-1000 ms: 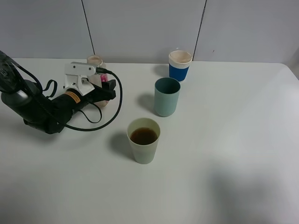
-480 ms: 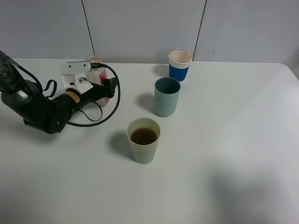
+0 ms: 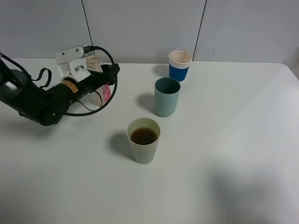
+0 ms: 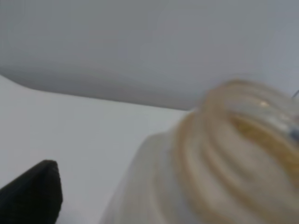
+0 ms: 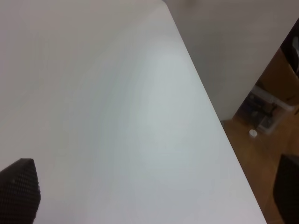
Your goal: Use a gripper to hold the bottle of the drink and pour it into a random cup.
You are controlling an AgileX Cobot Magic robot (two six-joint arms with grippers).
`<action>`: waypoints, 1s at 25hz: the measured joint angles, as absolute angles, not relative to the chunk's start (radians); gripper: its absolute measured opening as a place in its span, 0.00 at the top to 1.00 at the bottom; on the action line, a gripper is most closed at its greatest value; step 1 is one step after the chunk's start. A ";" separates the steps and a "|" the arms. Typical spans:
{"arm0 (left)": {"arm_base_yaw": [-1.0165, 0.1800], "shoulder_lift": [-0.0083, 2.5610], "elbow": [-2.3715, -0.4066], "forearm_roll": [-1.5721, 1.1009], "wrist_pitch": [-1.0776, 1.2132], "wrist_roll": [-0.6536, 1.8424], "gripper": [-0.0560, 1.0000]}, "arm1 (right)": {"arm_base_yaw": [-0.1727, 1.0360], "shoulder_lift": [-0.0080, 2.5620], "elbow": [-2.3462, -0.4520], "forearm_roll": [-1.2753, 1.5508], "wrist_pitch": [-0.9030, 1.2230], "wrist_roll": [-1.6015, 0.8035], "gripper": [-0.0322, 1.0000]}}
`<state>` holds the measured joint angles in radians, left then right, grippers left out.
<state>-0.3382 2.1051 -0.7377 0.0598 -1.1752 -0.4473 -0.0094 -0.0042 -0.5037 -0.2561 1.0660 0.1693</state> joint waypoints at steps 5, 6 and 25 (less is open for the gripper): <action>-0.338 2.058 -0.737 0.089 -1.117 -0.494 0.10 | -0.009 -0.004 -0.504 -0.256 1.066 0.169 0.00; -0.338 2.044 -0.737 0.093 -1.107 -0.502 0.10 | -0.009 -0.004 -0.504 -0.256 1.066 0.169 0.00; -0.338 1.730 -0.674 0.178 -1.009 -0.527 0.10 | -0.009 -0.004 -0.504 -0.256 1.066 0.169 0.00</action>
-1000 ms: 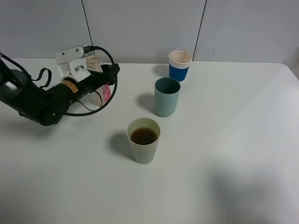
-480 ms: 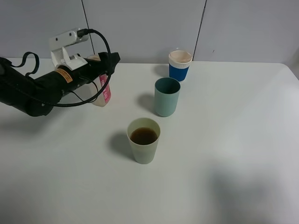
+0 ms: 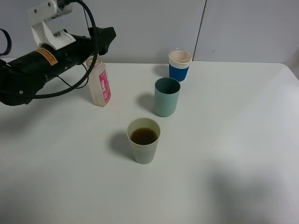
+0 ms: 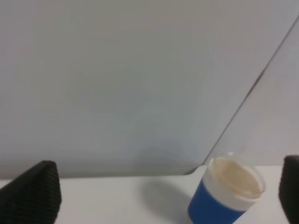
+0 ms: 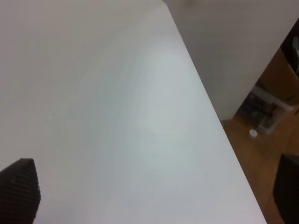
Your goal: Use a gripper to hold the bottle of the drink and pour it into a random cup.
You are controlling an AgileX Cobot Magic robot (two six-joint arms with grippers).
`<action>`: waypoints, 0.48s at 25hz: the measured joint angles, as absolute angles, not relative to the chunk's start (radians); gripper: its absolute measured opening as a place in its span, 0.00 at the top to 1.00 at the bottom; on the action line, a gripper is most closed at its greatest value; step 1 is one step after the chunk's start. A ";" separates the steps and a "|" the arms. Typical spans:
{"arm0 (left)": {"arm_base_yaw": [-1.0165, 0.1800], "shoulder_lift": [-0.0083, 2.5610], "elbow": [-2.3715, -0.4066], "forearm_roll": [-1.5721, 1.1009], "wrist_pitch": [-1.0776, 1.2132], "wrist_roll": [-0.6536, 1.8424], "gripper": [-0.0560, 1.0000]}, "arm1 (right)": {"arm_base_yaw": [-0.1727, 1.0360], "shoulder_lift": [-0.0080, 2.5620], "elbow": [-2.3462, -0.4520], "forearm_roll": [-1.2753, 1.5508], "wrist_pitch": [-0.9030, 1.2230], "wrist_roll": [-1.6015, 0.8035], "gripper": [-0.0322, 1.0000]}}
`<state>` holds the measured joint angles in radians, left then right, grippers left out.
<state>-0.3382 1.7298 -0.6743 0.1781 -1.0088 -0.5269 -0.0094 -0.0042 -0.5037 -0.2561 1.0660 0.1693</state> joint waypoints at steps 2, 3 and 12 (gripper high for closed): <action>-0.338 1.684 -0.674 0.179 -0.971 -0.531 0.10 | -0.009 -0.004 -0.504 -0.256 1.066 0.169 0.00; -0.338 1.684 -0.674 0.179 -0.971 -0.531 0.10 | -0.009 -0.004 -0.504 -0.256 1.066 0.169 0.00; -0.338 1.343 -0.673 0.160 -0.570 -0.459 0.02 | -0.009 -0.004 -0.504 -0.256 1.066 0.169 0.00</action>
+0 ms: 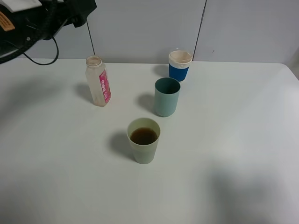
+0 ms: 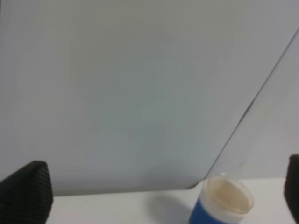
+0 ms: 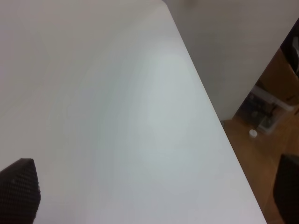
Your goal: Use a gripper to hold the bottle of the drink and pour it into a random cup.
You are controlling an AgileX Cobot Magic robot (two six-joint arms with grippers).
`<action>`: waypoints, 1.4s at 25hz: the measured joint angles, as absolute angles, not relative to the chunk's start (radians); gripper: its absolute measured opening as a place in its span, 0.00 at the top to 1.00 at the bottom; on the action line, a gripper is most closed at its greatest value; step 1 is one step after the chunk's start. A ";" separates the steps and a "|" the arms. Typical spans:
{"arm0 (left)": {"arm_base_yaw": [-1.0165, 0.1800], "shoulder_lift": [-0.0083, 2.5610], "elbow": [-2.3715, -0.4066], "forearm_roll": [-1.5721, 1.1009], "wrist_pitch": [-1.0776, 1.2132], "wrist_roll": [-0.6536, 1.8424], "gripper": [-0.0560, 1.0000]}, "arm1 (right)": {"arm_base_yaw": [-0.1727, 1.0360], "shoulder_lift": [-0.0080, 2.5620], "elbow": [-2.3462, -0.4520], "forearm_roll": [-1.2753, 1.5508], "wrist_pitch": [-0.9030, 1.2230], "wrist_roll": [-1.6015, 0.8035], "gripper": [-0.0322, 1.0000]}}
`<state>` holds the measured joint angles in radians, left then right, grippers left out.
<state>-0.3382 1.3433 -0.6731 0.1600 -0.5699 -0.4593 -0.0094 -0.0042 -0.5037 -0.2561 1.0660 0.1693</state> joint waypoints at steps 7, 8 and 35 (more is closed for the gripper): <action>-0.338 1.140 -0.673 0.160 -0.301 -0.352 0.02 | -0.009 -0.004 -0.504 -0.256 1.066 0.169 0.00; -0.338 1.116 -0.673 0.160 -0.272 -0.350 0.02 | -0.009 -0.004 -0.504 -0.256 1.066 0.169 0.00; -0.040 0.313 -0.540 0.212 0.391 -0.350 0.02 | -0.009 -0.004 -0.504 -0.256 1.066 0.169 0.00</action>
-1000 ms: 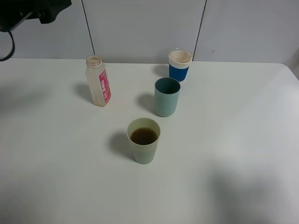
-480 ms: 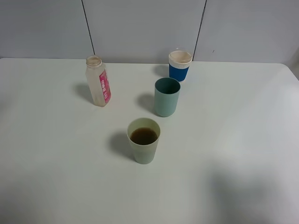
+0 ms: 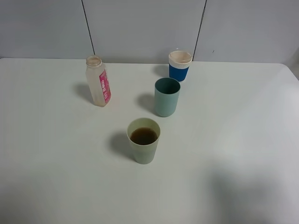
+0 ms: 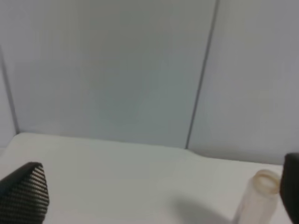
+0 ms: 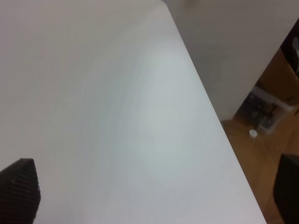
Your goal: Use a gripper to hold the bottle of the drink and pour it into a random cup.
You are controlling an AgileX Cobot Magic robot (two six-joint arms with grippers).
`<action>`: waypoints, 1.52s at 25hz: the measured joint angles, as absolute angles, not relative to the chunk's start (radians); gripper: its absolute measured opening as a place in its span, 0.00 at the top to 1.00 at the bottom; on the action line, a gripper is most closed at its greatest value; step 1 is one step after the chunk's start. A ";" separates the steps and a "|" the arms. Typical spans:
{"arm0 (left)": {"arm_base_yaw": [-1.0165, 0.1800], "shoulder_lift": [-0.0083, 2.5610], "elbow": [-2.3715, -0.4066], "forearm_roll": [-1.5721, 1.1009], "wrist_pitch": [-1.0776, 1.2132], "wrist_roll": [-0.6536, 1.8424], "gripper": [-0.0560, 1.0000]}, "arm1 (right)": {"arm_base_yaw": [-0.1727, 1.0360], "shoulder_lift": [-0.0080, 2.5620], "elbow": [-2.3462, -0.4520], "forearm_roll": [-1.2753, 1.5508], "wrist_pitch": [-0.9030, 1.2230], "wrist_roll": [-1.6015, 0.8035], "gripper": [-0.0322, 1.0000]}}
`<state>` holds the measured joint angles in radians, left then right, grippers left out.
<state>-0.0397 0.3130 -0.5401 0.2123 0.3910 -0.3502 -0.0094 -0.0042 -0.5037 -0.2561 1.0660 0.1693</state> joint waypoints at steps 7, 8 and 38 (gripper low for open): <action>-0.024 0.151 -0.534 0.199 0.602 -0.350 0.02 | -0.009 -0.004 -0.504 -0.256 1.066 0.169 0.00; -0.024 0.133 -0.534 0.199 0.628 -0.350 0.02 | -0.009 -0.004 -0.504 -0.256 1.066 0.169 0.00; -0.023 -0.004 -0.520 0.234 1.044 -0.292 0.02 | -0.009 -0.004 -0.504 -0.256 1.066 0.169 0.00</action>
<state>-0.0230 -0.0036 -0.5196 0.2343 1.0439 -0.2922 -0.0094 -0.0042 -0.5037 -0.2561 1.0660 0.1693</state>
